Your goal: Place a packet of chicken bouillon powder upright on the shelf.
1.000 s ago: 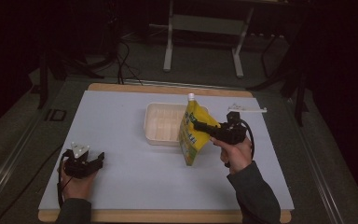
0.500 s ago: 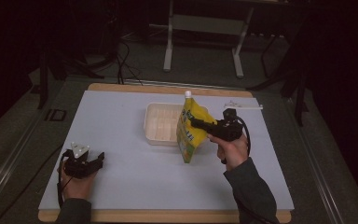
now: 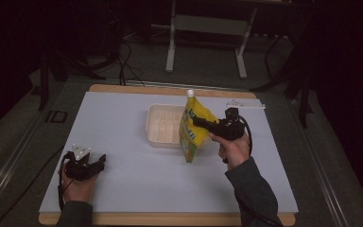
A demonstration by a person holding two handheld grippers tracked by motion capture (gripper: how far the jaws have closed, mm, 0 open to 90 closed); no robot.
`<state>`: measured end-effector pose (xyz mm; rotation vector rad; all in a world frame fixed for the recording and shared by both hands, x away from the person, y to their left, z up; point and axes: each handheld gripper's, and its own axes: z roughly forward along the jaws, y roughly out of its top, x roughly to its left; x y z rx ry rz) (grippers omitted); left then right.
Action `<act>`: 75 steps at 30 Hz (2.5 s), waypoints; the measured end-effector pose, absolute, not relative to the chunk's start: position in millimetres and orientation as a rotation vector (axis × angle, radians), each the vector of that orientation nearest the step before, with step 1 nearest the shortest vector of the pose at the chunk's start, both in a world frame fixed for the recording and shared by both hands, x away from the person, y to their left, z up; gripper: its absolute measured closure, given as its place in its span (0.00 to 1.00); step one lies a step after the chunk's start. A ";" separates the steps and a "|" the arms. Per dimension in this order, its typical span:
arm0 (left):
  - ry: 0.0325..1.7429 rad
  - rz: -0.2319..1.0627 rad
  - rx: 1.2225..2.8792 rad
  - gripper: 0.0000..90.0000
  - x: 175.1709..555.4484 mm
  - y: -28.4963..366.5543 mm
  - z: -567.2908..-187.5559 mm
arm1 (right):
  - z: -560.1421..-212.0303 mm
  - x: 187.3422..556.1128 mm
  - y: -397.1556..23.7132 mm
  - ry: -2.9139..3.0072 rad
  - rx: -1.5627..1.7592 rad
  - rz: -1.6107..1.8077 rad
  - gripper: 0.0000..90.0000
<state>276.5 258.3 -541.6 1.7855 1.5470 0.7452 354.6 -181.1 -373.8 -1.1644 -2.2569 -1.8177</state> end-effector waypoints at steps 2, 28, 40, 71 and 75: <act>1.547 0.745 1.786 0.40 276.5 258.3 -541.6 | -373.7 355.9 -180.8 -2.258 -1.169 -1.817 1.00; 1.547 0.745 1.785 0.40 276.6 258.4 -541.7 | -373.2 367.3 -175.4 -2.262 -1.222 -1.847 1.00; 1.548 0.745 1.788 0.40 276.8 258.3 -541.7 | -370.5 371.5 -171.8 -2.253 -1.225 -1.876 1.00; 1.545 0.744 1.785 0.40 276.7 258.1 -541.8 | -375.2 389.7 -165.9 -2.241 -1.327 -1.944 1.00; 1.545 0.745 1.783 0.40 276.7 258.1 -541.8 | -374.2 391.7 -164.2 -2.241 -1.332 -1.952 1.00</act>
